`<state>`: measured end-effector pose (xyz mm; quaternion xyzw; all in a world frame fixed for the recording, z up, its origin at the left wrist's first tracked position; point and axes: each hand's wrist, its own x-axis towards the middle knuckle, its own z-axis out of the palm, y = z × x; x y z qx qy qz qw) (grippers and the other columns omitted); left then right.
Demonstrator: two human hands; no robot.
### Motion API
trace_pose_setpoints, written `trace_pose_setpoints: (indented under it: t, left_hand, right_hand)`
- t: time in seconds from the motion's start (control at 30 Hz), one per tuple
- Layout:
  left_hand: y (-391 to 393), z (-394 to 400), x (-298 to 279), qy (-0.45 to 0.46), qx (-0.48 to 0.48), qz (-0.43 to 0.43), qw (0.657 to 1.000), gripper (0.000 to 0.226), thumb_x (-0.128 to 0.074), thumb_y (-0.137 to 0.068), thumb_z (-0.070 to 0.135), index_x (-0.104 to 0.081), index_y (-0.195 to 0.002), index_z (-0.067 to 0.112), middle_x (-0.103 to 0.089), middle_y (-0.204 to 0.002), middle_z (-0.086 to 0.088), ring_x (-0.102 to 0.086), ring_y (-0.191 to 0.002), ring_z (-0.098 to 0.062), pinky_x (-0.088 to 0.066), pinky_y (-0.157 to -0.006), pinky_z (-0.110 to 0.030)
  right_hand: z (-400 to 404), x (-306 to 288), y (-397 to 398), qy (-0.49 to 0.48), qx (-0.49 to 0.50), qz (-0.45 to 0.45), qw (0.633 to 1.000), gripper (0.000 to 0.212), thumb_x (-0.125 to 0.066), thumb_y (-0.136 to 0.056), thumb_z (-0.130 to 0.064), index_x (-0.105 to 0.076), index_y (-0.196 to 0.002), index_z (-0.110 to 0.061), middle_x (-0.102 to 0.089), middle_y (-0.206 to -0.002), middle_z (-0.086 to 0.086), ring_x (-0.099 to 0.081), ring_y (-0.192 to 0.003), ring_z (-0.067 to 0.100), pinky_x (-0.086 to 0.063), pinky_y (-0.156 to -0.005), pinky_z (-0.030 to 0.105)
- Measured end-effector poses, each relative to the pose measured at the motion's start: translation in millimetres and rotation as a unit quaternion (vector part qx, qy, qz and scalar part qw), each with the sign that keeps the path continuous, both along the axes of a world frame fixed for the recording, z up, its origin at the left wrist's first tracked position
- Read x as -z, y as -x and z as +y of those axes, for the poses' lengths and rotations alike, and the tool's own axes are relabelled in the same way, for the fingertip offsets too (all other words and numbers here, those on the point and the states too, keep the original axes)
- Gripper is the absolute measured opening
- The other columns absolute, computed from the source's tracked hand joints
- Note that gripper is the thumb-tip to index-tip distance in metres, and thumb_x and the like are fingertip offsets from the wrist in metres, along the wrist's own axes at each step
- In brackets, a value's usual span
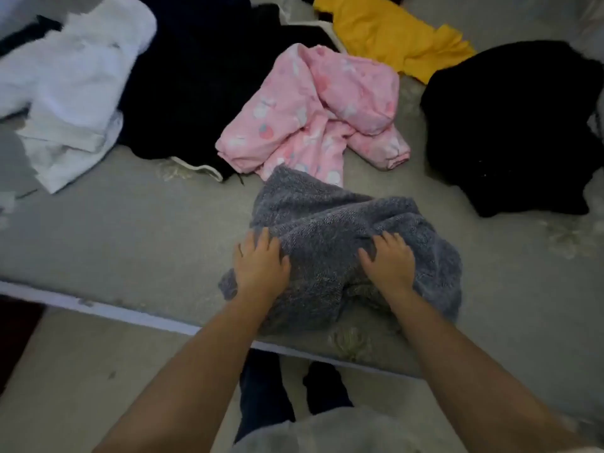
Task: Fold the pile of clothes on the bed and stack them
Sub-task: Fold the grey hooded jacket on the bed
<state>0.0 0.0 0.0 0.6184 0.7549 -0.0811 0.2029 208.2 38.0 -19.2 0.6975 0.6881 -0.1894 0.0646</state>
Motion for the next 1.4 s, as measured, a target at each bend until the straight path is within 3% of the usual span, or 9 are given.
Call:
trace_pose_setpoints:
  t: [0.23, 0.37, 0.5, 0.6, 0.7, 0.83, 1.17, 1.27, 1.4]
  left_hand:
    - [-34.0, 84.1, 75.2, -0.005, 0.153, -0.057, 0.987, 0.054, -0.029, -0.097, 0.045, -0.027, -0.143, 0.017, -0.034, -0.147, -0.003, -0.026, -0.136, -0.023, -0.019, -0.111, -0.042]
    - [-38.6, 100.1, 87.0, -0.032, 0.176, -0.067, 0.982, 0.039, -0.033, -0.099, 0.037, -0.052, -0.121, 0.012, -0.059, -0.115, -0.008, -0.052, -0.108, -0.027, -0.035, -0.093, -0.037]
    - [-36.1, 100.6, 73.8, -0.031, 0.120, -0.175, 0.977, 0.025, -0.034, -0.099, 0.031, -0.042, -0.086, 0.011, -0.043, -0.065, -0.001, -0.036, -0.053, -0.017, -0.027, -0.054, -0.032]
    - [-27.5, 103.5, 49.6, -0.060, 0.070, -0.239, 0.967, 0.025, -0.036, -0.098, 0.026, -0.035, -0.079, 0.011, -0.032, -0.056, 0.003, -0.031, -0.048, -0.018, -0.018, -0.046, -0.032]
    - [-10.9, 119.5, 5.9, -0.137, 0.008, -0.261, 0.955, 0.022, -0.041, -0.097, 0.023, -0.041, -0.079, 0.009, -0.047, -0.060, -0.005, -0.048, -0.061, -0.028, -0.024, -0.052, -0.032]
    - [17.6, 155.9, -74.4, -0.258, -0.037, -0.227, 0.938, 0.025, -0.042, -0.096, 0.024, -0.054, -0.096, 0.002, -0.063, -0.087, -0.022, -0.058, -0.084, -0.037, -0.030, -0.062, -0.035]
    - [81.9, 157.4, -246.6, -0.569, 0.095, -0.079, 0.813, 0.025, -0.055, -0.089, 0.018, -0.063, -0.081, -0.003, -0.053, -0.070, -0.020, -0.052, -0.056, -0.032, -0.041, -0.044, -0.035]
    - [85.9, 130.0, -219.0, -0.538, 0.139, -0.045, 0.830, 0.030, -0.051, -0.086, 0.022, -0.063, -0.073, -0.003, -0.050, -0.065, -0.018, -0.048, -0.046, -0.028, -0.036, -0.037, -0.027]
    - [86.2, 79.0, -129.0, -0.336, 0.090, -0.066, 0.935, 0.035, -0.048, -0.089, 0.024, -0.064, -0.079, -0.005, -0.054, -0.073, -0.024, -0.057, -0.058, -0.036, -0.048, -0.047, -0.041]
  right_hand:
    - [28.1, 40.1, -57.7, 0.040, 0.202, -0.109, 0.972, 0.065, -0.050, -0.090, -0.042, -0.028, -0.142, -0.011, -0.030, -0.148, 0.010, -0.025, -0.137, 0.027, -0.017, -0.112, 0.050]
    - [30.5, 59.0, -62.5, 0.012, 0.242, -0.131, 0.961, 0.036, -0.051, -0.091, -0.030, -0.055, -0.119, -0.008, -0.057, -0.121, 0.016, -0.045, -0.118, 0.028, -0.013, -0.109, 0.050]
    - [34.7, 53.2, -55.7, -0.081, 0.223, -0.039, 0.971, 0.022, -0.049, -0.092, -0.012, -0.064, -0.093, 0.003, -0.064, -0.096, 0.022, -0.056, -0.093, 0.033, -0.033, -0.083, 0.036]
    - [43.7, 24.3, -40.4, -0.132, 0.238, 0.099, 0.957, 0.018, -0.048, -0.092, -0.004, -0.060, -0.094, 0.009, -0.059, -0.093, 0.025, -0.054, -0.086, 0.034, -0.031, -0.069, 0.031]
    - [68.6, -19.4, -15.8, -0.161, 0.192, 0.184, 0.950, 0.016, -0.045, -0.093, -0.003, -0.057, -0.094, 0.009, -0.056, -0.091, 0.023, -0.047, -0.080, 0.025, -0.022, -0.062, 0.020]
    - [131.0, -104.2, 24.4, -0.244, 0.110, 0.250, 0.930, 0.014, -0.048, -0.090, 0.001, -0.056, -0.090, 0.012, -0.056, -0.092, 0.028, -0.052, -0.087, 0.034, -0.027, -0.069, 0.031]
    - [151.9, -264.6, 85.3, -0.453, -0.165, 0.269, 0.834, 0.013, -0.052, -0.082, 0.001, -0.061, -0.081, 0.012, -0.060, -0.075, 0.026, -0.060, -0.073, 0.037, -0.031, -0.065, 0.031]
    - [127.8, -236.5, 79.6, -0.413, -0.222, 0.244, 0.849, 0.009, -0.055, -0.077, 0.004, -0.060, -0.074, 0.010, -0.059, -0.068, 0.024, -0.061, -0.065, 0.035, -0.031, -0.061, 0.031]
    - [82.8, -147.8, 57.4, -0.338, -0.209, 0.211, 0.893, 0.008, -0.056, -0.073, 0.005, -0.059, -0.066, 0.009, -0.057, -0.062, 0.021, -0.059, -0.056, 0.033, -0.033, -0.057, 0.033]
